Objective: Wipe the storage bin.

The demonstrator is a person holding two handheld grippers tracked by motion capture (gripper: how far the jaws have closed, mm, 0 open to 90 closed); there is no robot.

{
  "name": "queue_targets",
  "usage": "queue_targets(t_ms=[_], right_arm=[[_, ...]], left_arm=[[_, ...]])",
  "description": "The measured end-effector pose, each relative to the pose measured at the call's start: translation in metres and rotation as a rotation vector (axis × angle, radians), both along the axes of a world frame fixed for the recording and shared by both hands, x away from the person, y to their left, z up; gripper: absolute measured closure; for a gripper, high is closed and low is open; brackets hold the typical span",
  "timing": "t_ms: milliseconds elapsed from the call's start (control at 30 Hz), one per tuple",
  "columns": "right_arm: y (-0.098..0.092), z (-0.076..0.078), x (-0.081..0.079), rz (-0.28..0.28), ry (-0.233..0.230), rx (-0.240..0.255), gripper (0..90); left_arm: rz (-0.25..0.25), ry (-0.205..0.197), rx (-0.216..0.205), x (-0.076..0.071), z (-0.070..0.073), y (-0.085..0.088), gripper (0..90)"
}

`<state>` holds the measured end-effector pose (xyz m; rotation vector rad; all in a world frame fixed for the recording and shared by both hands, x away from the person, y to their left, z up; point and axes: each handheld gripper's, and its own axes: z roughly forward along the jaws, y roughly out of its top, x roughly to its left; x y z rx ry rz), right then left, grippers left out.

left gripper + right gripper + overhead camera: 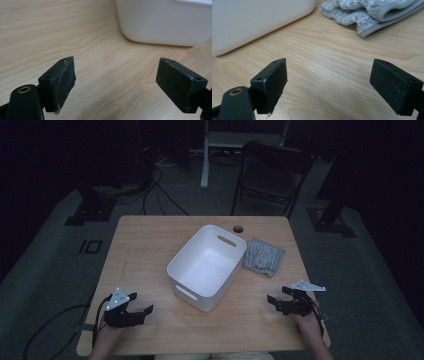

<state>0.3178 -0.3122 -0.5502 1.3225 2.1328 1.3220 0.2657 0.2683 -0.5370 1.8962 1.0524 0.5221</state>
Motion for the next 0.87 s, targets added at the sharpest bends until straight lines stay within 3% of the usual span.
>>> queue_targets(t_ms=[233,267,367,467,700,867], right_arm=[[-0.004,-0.003,0.003,-0.029,0.005,-0.007,14.2],[-0.004,-0.004,0.003,-0.035,0.002,-0.021,14.2],[-0.004,-0.005,0.004,-0.054,-0.003,-0.040,14.2],[-0.005,-0.006,0.004,-0.070,-0.002,-0.051,14.2],[-0.004,-0.009,0.005,-0.098,-0.002,-0.069,14.2],[-0.006,-0.011,0.005,-0.112,0.001,-0.059,14.2]], left_arm=[[0.052,-0.001,0.016,0.001,-0.004,0.005,16.0],[0.080,0.002,0.020,0.001,-0.005,0.005,16.0],[0.098,0.006,0.020,0.002,-0.006,0.006,16.1],[0.128,-0.005,-0.005,0.003,-0.006,0.008,16.0],[0.212,-0.023,-0.007,0.002,-0.006,0.009,16.0],[0.225,-0.025,-0.016,0.002,-0.006,0.010,16.0]])
